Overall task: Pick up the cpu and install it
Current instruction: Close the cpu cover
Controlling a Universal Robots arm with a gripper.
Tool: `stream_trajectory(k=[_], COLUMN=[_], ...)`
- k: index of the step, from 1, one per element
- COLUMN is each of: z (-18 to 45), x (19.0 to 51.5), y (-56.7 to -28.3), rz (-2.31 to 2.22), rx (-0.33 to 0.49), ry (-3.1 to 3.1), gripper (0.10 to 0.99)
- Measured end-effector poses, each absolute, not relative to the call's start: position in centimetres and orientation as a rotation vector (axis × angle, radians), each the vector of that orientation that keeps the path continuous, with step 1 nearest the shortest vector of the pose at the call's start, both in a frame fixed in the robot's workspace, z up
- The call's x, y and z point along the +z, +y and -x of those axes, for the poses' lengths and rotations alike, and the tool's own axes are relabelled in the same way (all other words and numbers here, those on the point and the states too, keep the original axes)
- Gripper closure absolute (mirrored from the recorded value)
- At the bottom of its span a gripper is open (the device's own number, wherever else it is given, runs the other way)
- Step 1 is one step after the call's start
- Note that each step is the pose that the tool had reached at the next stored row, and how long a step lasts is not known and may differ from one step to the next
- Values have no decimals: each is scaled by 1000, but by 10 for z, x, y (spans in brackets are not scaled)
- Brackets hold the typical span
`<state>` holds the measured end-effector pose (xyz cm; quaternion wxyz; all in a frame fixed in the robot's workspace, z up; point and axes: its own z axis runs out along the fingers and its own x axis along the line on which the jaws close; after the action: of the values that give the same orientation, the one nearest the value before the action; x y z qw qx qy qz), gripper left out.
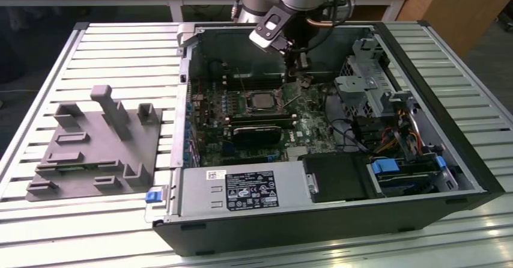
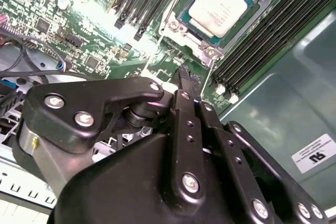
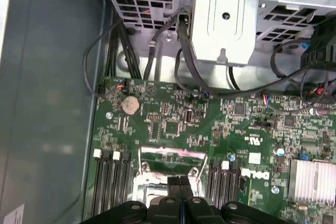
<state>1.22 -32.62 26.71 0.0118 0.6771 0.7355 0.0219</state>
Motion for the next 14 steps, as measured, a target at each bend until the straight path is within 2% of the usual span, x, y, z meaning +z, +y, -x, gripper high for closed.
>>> stream_trajectory(k=[14], z=[-25], x=[262], y=[-326], rz=[-2112], rx=[68], ry=[2292], gripper=[980])
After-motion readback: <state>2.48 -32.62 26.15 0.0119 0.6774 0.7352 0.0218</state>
